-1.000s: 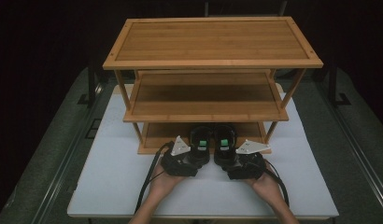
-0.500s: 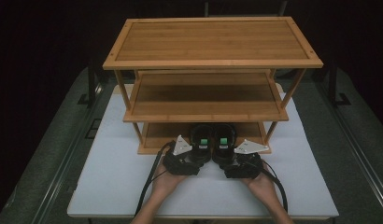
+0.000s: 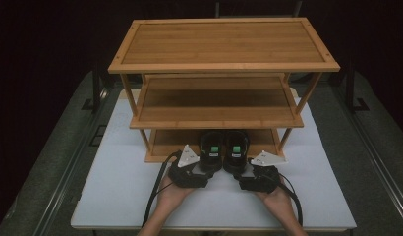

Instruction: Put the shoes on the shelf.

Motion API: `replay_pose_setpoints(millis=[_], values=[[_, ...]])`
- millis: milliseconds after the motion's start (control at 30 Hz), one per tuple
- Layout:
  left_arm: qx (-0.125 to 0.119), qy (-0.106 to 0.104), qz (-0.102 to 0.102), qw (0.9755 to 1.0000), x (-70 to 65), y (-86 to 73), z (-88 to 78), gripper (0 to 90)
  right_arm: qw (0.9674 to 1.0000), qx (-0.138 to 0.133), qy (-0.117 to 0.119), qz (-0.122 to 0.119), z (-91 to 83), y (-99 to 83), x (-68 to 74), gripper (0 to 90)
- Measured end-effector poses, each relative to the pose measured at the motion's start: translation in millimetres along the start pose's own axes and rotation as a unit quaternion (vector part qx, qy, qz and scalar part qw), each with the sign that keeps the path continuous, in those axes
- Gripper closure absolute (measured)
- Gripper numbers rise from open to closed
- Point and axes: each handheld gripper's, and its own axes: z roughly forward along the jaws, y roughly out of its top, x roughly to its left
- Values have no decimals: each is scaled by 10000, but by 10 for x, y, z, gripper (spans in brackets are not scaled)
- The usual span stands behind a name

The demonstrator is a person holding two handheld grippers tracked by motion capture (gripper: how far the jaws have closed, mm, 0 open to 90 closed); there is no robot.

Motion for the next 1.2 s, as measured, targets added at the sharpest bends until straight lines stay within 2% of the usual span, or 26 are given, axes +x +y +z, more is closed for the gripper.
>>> replay_pose_setpoints(millis=[33,100,133,167,233,267,300,367,400,467,533,667,767,933,1200], values=[[5,-32,51,10000,-24,-17,-21,354,10000,-31,-76,21,-27,-12,24,280],[42,-76,89,9999,-57,-54,-42,450,9999,-72,-108,-41,-100,-53,105,415],[42,-76,89,9999,-57,-54,-42,478,9999,-72,-108,-41,-100,-53,105,415],[31,-96,79,9999,-62,-68,-43,478,9998,-69,-166,-63,-119,-64,133,449],[96,-112,113,9998,-64,-84,-43,553,9997,-62,-201,-109,-145,-85,175,531],[103,-98,94,9999,-66,-90,-38,596,9995,-44,-258,-153,-153,-93,193,580],[77,-100,101,9999,-66,-96,-35,698,9994,-42,-296,-161,-155,-105,215,666],[42,-101,79,9999,-64,-101,-27,755,9994,-40,-316,-162,-153,-107,220,695],[44,-119,58,9999,-63,-100,-22,755,9992,-63,-367,-156,-150,-108,228,715],[20,-76,62,10000,-67,-95,-16,794,9989,-68,-437,-166,-149,-103,231,769],[27,7,94,10000,-72,-93,-5,834,9990,-93,-399,-158,-158,-100,230,836],[33,-2,109,9999,-74,-92,2,833,9991,-67,-347,-233,-151,-92,283,867],[21,2,109,9999,-76,-86,8,834,9988,-55,-396,-275,-117,-80,309,894],[17,43,116,9999,-78,-76,23,834,9983,-52,-470,-350,-107,-65,309,895],[-32,108,-1,9999,-46,-44,95,834,9979,-35,-565,-301,-42,-29,261,896]])
